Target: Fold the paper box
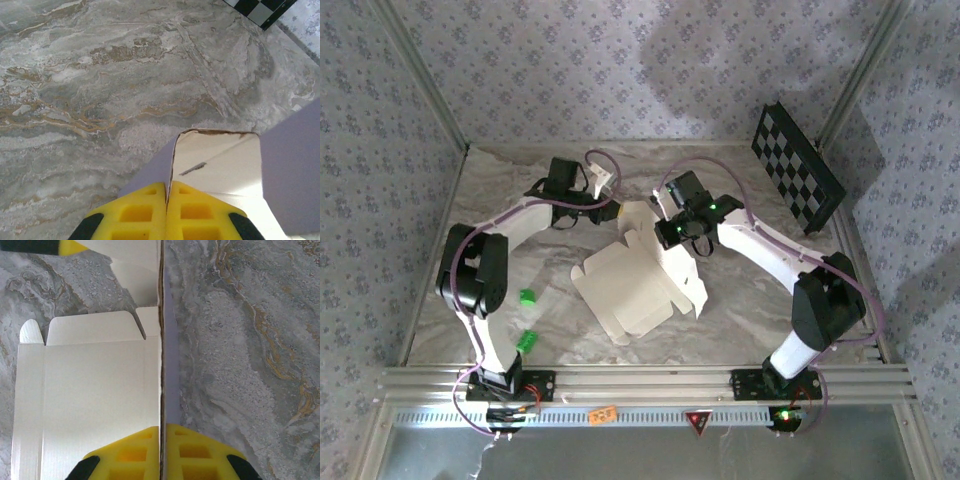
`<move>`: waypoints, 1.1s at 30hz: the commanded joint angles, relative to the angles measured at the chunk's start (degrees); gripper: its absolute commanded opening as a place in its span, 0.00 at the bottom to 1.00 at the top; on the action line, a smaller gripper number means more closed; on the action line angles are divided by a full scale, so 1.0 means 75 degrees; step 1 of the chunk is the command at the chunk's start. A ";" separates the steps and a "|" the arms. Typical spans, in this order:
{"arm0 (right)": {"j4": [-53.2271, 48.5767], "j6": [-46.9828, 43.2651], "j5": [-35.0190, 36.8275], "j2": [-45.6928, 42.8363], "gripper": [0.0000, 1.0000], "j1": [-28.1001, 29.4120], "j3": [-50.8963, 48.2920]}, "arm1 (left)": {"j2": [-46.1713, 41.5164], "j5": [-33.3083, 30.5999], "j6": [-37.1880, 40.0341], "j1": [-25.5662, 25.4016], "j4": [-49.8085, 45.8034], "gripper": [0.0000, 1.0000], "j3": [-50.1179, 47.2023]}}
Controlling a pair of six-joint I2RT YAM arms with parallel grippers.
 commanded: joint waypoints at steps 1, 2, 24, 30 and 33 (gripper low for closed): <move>-0.0338 -0.0152 0.0174 0.0250 0.00 -0.0007 -0.0258 | -0.0379 0.0059 0.0037 -0.0044 -0.0819 0.04 0.0334; -0.0343 -0.0150 0.0212 0.0249 0.00 -0.0009 -0.0237 | -0.0367 -0.0003 0.0074 -0.0082 -0.1037 0.03 0.0384; -0.0519 -0.0106 0.0522 0.0433 0.00 0.0274 0.0036 | -0.1193 -0.0315 -0.0721 -0.0658 -0.1803 0.00 -0.0190; -0.0659 -0.0094 0.0744 0.0391 0.00 0.0473 0.0076 | -0.1550 -0.0833 -0.0772 -0.0741 -0.2034 0.00 -0.0828; -0.0752 -0.0095 0.0914 0.0410 0.00 0.0605 0.0143 | -0.1803 -0.0994 -0.0803 -0.0749 -0.2030 0.00 -0.1195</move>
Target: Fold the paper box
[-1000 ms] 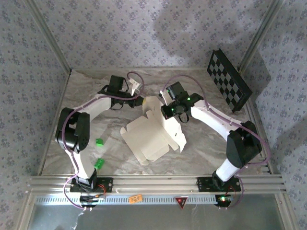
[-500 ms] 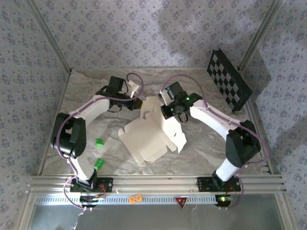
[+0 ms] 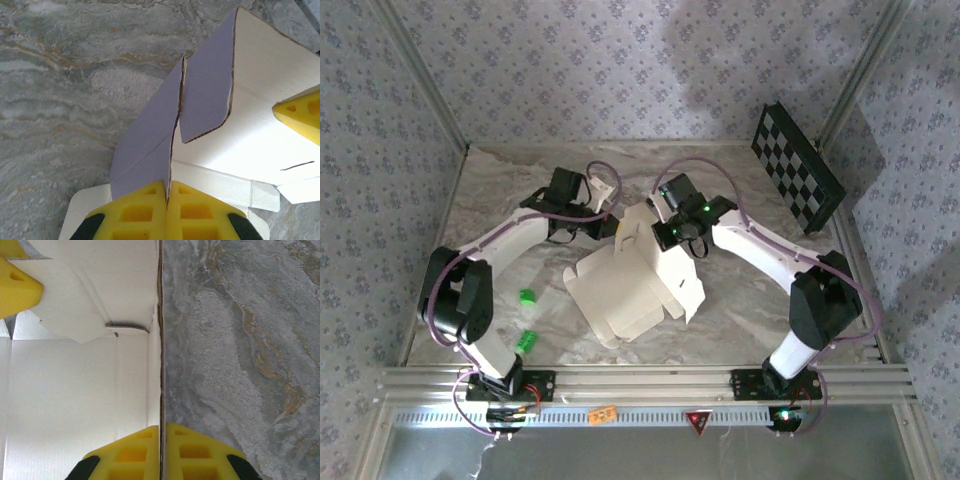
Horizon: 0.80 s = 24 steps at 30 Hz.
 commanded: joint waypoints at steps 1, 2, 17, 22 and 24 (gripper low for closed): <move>-0.0649 -0.0065 0.0199 0.0311 0.00 0.0260 0.0014 | -0.0340 0.0022 -0.0194 -0.0130 -0.0564 0.00 -0.0443; -0.0685 -0.0072 0.0234 0.0316 0.00 0.0305 0.0029 | -0.0391 -0.0006 -0.0197 -0.0125 -0.0554 0.00 -0.0530; -0.0920 0.0111 0.0616 0.0501 0.00 0.0813 0.0105 | -0.1218 -0.0424 -0.0723 -0.0175 -0.0636 0.00 -0.1395; -0.1014 0.0108 0.0704 0.0538 0.00 0.0817 0.0204 | -0.1421 -0.0318 -0.0879 -0.0197 -0.0761 0.00 -0.1082; -0.1006 0.0121 0.0704 0.0535 0.00 0.0816 0.0202 | -0.1429 -0.0317 -0.0900 -0.0207 -0.0889 0.00 -0.1051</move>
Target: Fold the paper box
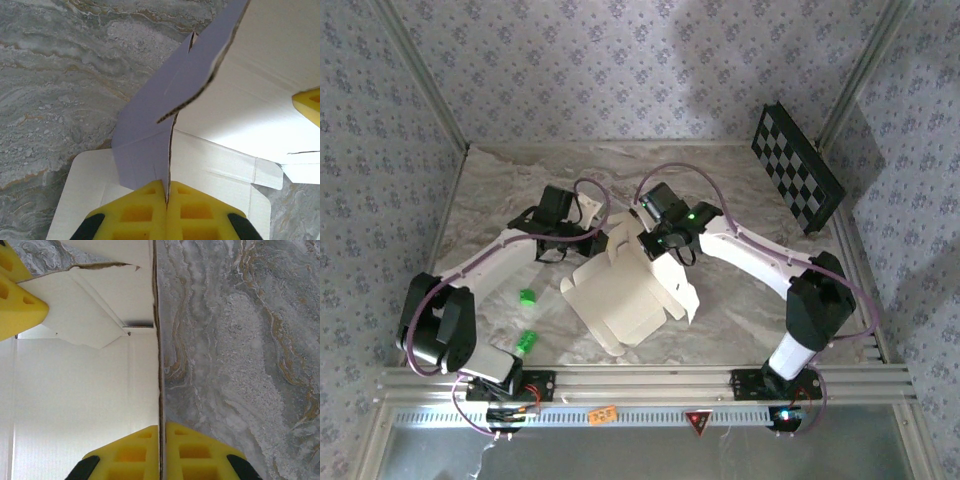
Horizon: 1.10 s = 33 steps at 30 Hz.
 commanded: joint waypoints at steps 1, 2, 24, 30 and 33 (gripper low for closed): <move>-0.0704 0.0111 0.0198 0.0397 0.00 0.0038 -0.0104 | -0.0214 0.0303 -0.0251 -0.0165 -0.0870 0.00 0.0205; -0.0703 0.0111 0.0194 0.0411 0.00 0.0038 -0.0108 | -0.0213 0.0330 -0.0292 -0.0169 -0.0891 0.00 0.0141; -0.0516 0.0155 0.0170 0.0442 0.00 0.0190 -0.0267 | -0.0966 -0.0812 -0.0309 -0.0142 -0.1374 0.38 0.1090; -0.0516 0.0157 0.0170 0.0418 0.00 0.0225 -0.0280 | -0.0405 -0.0867 0.0245 -0.0147 -0.1747 0.49 0.1995; -0.0523 0.0157 0.0183 0.0414 0.00 0.0225 -0.0266 | 0.0024 -0.0720 0.0496 -0.0141 -0.1852 0.53 0.2385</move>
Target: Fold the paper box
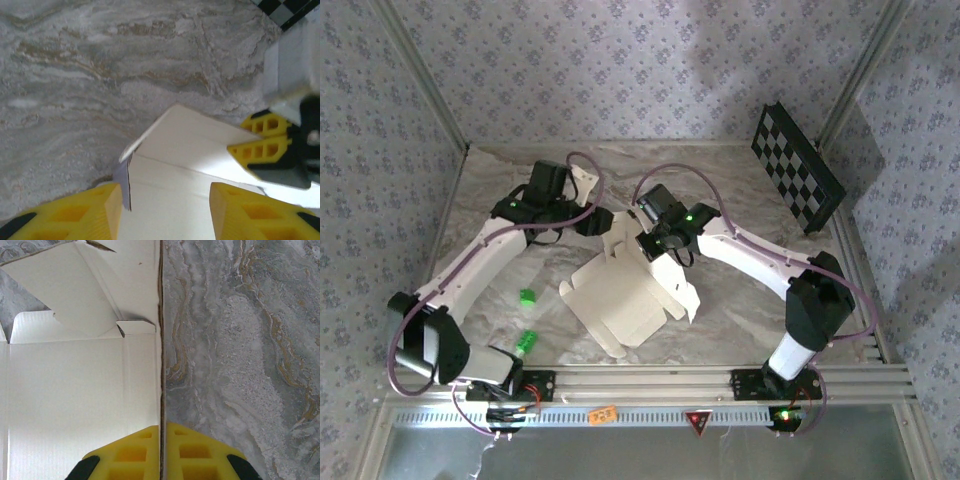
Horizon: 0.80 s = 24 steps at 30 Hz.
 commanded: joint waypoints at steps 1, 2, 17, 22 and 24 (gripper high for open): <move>-0.0571 0.0131 0.0009 0.0399 0.00 0.0078 -0.0269 | 0.0519 0.0149 0.0495 -0.0005 -0.0456 0.54 0.0473; -0.0573 0.0131 0.0003 0.0394 0.00 0.0081 -0.0267 | 0.0664 0.0256 0.0563 0.0002 -0.0468 0.55 0.0596; -0.0734 0.0143 -0.0127 0.0469 0.00 0.0064 -0.0138 | 0.0974 0.0992 0.0519 -0.0153 -0.0550 0.35 0.0604; -0.0747 0.0143 -0.0108 0.0505 0.00 0.0059 -0.0035 | 0.0808 0.0915 0.0469 -0.0189 -0.0520 0.36 0.0549; -0.0773 0.0146 -0.0110 0.0520 0.00 0.0060 -0.0017 | 0.0786 0.0865 0.0488 -0.0204 -0.0484 0.33 0.0515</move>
